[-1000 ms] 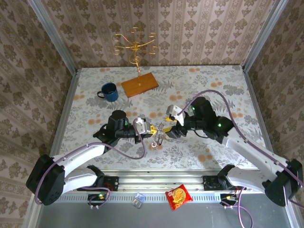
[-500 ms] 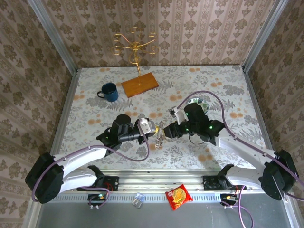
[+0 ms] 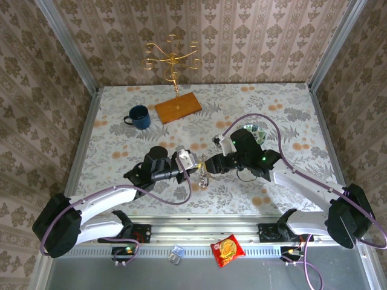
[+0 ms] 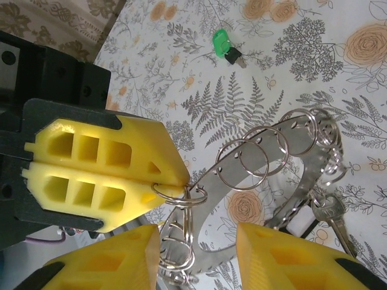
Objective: Put the keys on the keyring
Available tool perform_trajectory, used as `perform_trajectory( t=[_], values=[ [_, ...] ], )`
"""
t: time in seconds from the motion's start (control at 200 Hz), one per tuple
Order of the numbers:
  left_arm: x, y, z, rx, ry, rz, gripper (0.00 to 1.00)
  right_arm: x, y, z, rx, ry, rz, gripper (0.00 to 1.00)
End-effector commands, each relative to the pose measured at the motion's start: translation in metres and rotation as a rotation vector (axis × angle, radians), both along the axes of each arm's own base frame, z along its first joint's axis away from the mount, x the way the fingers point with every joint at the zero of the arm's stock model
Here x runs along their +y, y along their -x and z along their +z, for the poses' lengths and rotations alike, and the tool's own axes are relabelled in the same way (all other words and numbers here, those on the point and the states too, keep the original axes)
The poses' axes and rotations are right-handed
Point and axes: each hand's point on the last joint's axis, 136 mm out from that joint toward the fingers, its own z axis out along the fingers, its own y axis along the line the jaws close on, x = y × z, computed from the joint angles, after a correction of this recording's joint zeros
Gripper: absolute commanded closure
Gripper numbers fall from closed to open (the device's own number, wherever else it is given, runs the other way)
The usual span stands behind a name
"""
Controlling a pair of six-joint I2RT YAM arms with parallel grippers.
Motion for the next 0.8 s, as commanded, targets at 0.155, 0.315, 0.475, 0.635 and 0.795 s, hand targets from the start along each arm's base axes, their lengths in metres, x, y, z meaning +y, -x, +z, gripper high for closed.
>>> perform_trajectory(
  t=[0.155,0.315,0.475,0.635,0.795],
  values=[
    [-0.004,0.0,0.007,-0.001,0.033,0.001,1.0,0.008,0.0,0.006,-0.027,-0.02,0.009,0.69],
    [-0.004,-0.001,0.006,0.004,0.032,0.01,1.0,0.013,0.003,0.006,-0.033,-0.024,0.043,0.81],
    [-0.003,-0.004,0.008,0.017,0.037,0.033,1.0,0.011,0.009,0.006,-0.089,-0.003,0.089,0.97],
    [-0.003,-0.004,0.009,0.032,0.041,0.038,1.0,0.011,0.017,0.009,-0.185,0.002,0.167,1.0],
    [-0.002,-0.003,0.011,0.072,0.056,0.032,1.0,0.012,0.027,0.011,-0.328,0.035,0.281,1.0]
  ],
)
